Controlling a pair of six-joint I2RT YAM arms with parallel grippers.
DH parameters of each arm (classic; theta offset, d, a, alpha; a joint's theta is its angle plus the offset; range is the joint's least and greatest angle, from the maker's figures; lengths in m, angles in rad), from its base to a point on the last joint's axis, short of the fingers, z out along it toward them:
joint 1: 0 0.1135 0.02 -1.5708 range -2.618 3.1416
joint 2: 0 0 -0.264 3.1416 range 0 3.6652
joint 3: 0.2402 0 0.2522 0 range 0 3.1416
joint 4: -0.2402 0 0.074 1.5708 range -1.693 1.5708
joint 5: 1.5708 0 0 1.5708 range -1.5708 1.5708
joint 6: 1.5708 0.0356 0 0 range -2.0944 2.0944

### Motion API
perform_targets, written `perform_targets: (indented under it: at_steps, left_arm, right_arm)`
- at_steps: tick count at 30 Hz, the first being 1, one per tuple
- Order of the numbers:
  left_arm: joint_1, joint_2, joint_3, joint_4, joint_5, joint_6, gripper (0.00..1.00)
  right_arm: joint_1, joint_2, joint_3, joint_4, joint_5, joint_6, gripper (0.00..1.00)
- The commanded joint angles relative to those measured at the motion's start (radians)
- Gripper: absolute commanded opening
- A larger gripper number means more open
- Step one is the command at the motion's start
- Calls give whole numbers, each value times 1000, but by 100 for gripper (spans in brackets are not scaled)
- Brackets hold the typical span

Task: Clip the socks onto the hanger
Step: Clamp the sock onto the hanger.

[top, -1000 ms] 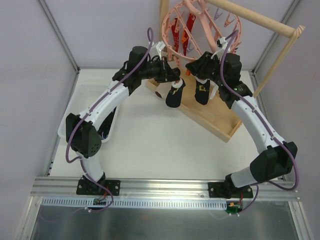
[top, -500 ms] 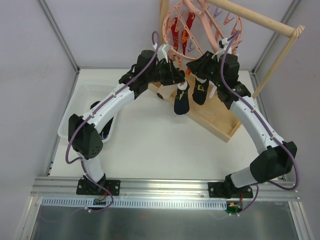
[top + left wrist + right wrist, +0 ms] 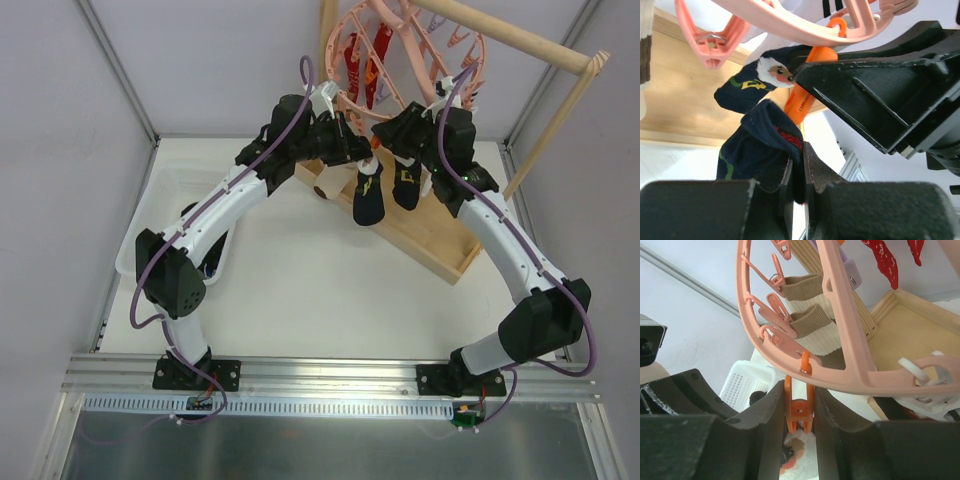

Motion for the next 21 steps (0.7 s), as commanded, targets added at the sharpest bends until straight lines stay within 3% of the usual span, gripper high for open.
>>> perform_targets:
  at_steps: [1,21]
  left_arm:
    - [0,-1,42,50,31,-28,0]
    - [0,-50,-73,103,-41,6,0]
  right_arm:
    - [1,7,28,49,24,31,1]
    - [-17,-4,14,68,52,152,1]
